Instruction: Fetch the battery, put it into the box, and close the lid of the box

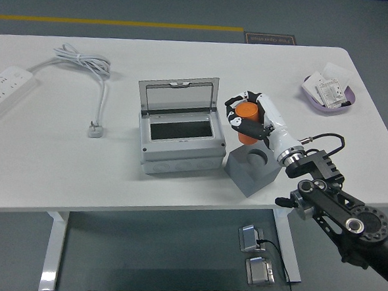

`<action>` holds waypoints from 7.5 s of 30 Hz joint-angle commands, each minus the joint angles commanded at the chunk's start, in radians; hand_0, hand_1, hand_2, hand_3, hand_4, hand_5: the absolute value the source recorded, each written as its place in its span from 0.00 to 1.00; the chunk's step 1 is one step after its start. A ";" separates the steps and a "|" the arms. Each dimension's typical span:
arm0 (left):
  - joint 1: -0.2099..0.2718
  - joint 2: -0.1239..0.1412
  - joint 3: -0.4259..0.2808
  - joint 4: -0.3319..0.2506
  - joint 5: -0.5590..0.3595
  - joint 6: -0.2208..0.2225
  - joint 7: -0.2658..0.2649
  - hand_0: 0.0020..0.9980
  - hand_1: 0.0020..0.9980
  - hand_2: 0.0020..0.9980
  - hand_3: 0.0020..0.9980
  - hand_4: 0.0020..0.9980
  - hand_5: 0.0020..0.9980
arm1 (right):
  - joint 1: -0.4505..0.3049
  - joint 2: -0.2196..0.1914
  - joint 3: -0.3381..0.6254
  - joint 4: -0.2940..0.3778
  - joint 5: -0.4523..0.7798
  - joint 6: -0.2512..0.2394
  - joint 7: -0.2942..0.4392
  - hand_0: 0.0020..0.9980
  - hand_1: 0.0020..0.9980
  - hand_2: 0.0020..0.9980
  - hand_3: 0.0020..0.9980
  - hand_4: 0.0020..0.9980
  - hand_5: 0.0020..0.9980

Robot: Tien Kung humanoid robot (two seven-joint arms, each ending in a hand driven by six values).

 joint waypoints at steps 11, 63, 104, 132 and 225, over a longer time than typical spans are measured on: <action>0.003 0.002 -0.044 0.000 0.050 -0.003 0.017 0.72 0.76 0.73 0.69 0.57 0.51 | 0.158 0.096 -0.076 -0.023 -0.333 0.075 -0.234 0.14 0.23 0.26 0.27 0.00 0.00; -0.011 -0.007 -0.116 0.003 0.145 -0.011 0.043 0.72 0.75 0.73 0.69 0.56 0.51 | 0.265 0.191 -0.216 -0.261 -0.491 0.011 -0.167 0.71 0.66 0.69 0.86 0.60 0.21; -0.003 -0.013 -0.154 0.003 0.182 -0.014 0.060 0.72 0.75 0.73 0.68 0.52 0.49 | 0.395 0.025 -0.230 -0.098 -0.115 0.161 -0.186 0.71 0.58 0.61 0.76 0.78 0.31; -0.017 -0.022 -0.200 0.004 0.275 -0.024 0.075 0.72 0.75 0.72 0.67 0.51 0.47 | 0.504 0.090 -0.374 -0.371 0.044 0.172 -0.116 0.74 0.61 0.64 0.75 0.84 0.38; 0.039 0.032 -0.099 0.005 0.047 0.007 -0.012 0.72 0.75 0.72 0.66 0.53 0.47 | -0.441 -0.077 0.457 0.177 0.269 -0.019 0.407 0.72 0.57 0.62 0.72 0.85 0.43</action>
